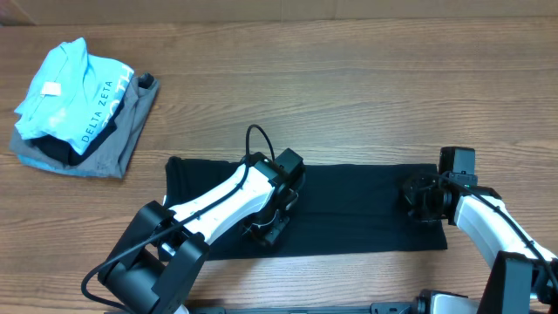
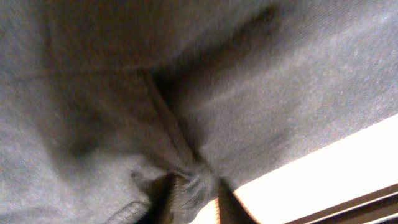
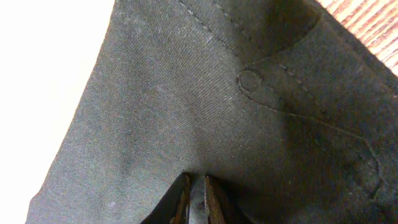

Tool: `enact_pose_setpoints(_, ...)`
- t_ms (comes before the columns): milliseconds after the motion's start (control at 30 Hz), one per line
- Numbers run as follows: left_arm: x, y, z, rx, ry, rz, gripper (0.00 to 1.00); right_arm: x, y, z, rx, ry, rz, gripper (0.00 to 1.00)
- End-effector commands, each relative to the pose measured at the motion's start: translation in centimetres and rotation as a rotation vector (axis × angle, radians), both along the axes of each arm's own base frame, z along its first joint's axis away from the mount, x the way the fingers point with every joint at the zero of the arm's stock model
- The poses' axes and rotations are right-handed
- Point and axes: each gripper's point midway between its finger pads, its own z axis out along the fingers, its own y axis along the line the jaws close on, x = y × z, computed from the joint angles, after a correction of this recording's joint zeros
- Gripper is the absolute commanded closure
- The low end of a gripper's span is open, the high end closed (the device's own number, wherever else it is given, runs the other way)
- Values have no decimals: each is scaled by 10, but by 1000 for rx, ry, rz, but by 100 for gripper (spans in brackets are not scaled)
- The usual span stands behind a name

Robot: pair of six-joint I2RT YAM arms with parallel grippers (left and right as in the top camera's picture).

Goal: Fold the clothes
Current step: 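Hold the strip's middle with the left gripper and right end with right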

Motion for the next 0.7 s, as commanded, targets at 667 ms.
enact_pose_setpoints(667, -7, -9, -1, 10, -56, -72, 75, -27, -4, -21, -31, 107, -13, 83)
